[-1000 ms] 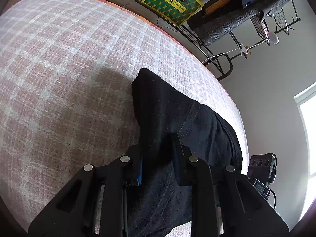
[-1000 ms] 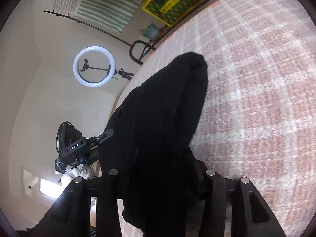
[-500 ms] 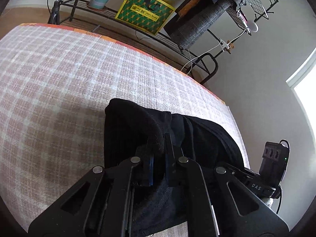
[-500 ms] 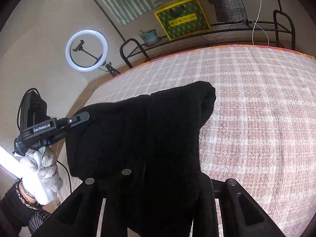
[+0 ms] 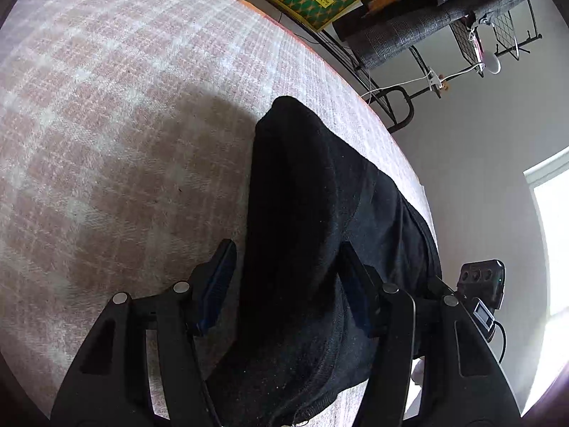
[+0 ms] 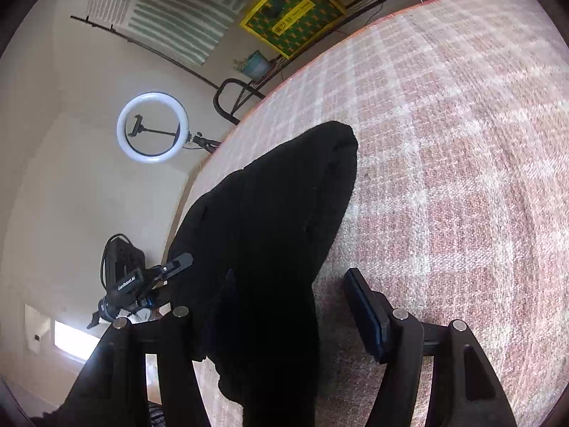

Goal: Fold large clothes

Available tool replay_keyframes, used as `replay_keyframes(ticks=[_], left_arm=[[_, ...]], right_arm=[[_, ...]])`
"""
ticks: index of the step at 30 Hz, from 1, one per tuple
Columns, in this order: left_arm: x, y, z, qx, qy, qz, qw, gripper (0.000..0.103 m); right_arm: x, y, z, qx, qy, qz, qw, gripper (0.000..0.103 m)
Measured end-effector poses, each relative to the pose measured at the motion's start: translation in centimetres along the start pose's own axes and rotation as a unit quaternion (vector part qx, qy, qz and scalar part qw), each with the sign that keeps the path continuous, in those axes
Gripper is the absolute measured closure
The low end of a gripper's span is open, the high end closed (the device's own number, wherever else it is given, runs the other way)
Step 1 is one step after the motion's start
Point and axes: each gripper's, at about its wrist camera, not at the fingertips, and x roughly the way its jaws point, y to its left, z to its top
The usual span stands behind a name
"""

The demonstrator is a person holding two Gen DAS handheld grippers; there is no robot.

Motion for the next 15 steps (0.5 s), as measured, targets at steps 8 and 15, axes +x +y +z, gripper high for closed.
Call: replay_keyframes(ticks=[8,15], left_arm=[[0.9,-2.0,-0.6,0.011,-0.002,-0.002,0.9999,0.076],[0.3,-7.9,-0.3,0.065,-0.017,-0.029,0.9973,0.079]], right_arm=[[3.0,3.4,-0.6,-0.050,0.009,-0.039,0.998,0.075],[0.1,7.7,0.0,-0.152,-0.018,-0.120,0.981,0.079]])
